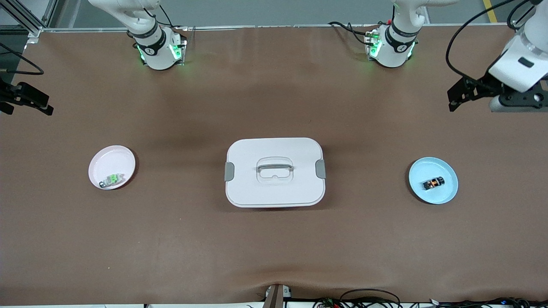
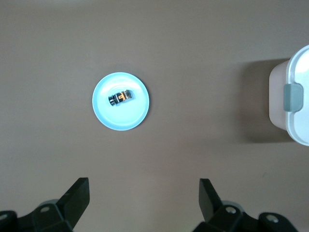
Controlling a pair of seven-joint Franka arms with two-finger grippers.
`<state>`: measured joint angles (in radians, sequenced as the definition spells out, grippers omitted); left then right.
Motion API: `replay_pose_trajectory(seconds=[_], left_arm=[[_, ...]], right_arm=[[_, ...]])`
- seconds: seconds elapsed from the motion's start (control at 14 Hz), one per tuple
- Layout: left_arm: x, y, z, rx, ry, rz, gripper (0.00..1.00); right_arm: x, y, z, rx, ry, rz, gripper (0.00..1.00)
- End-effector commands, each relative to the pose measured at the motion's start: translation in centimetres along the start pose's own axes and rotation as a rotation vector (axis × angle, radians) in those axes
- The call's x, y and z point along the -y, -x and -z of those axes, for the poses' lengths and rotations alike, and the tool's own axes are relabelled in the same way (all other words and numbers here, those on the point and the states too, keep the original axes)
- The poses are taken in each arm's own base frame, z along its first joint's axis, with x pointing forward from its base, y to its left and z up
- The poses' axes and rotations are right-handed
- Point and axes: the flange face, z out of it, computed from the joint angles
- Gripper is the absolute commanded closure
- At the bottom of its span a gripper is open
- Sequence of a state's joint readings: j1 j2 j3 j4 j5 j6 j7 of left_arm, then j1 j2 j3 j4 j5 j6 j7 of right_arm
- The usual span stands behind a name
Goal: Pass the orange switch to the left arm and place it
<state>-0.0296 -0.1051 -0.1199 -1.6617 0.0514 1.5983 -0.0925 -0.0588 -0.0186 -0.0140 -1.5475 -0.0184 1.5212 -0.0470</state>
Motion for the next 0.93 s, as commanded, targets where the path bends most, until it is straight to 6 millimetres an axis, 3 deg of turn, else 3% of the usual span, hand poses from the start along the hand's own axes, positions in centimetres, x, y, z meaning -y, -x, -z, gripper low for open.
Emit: replay_pose_trajectory(seconds=[0.0,0.29,0.57,0.86], left_arm=[[0.5,2.8,0.6,-0.004,0.009,-0.027,0.0],[2.0,3.3,1.1,0.008,0.009,-0.041,0.0],[2.0,3.1,1.9,0.021,0.015,-0.029,0.0],[2.9,1.5,1.5,0.029,0.031,-0.006,0.0]], right_arm=[[0.1,0.0,0.3,-0.001,0.006,-0.005,0.0],[0.0,0.0,0.4,-0.001,0.006,-0.007,0.0],[0.1,0.0,0.4,-0.001,0.006,-0.005,0.0],[0.1,0.0,0.4,-0.003,0.006,-0.005,0.0]])
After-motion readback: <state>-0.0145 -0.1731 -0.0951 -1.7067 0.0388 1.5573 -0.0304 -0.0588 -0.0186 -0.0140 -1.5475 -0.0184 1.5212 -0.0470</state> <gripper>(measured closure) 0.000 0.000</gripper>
